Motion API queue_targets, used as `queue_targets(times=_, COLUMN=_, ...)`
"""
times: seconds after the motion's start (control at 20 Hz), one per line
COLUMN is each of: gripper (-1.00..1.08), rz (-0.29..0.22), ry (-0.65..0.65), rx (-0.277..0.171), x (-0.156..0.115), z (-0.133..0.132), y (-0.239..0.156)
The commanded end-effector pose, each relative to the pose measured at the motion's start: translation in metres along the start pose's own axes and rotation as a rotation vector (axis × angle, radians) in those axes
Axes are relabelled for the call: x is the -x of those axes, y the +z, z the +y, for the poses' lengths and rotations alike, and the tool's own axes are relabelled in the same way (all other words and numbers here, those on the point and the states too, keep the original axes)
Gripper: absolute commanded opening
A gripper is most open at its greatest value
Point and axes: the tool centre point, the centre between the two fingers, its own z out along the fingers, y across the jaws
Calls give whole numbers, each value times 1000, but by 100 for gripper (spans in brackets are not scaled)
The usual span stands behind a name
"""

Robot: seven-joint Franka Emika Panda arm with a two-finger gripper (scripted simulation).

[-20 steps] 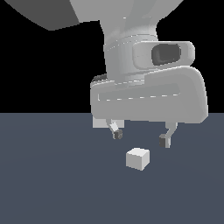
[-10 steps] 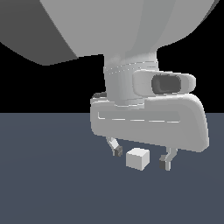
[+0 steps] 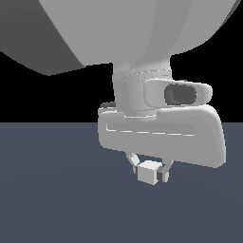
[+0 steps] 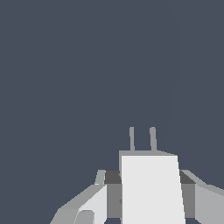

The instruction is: Plug the charger into the wall socket.

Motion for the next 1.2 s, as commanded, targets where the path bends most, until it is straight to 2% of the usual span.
queue_targets(times=0.0, gripper=-100, rz=0, ry=0, rx=0, x=0, z=0, y=0)
queue_targets(times=0.5, gripper=-100, rz=2, ry=-61, rx=-13, x=-7, z=-11, y=-10)
queue_targets(times=1.15, gripper=-100, rz=5, ry=-359, rx=-78, x=-31, z=-67, y=-60)
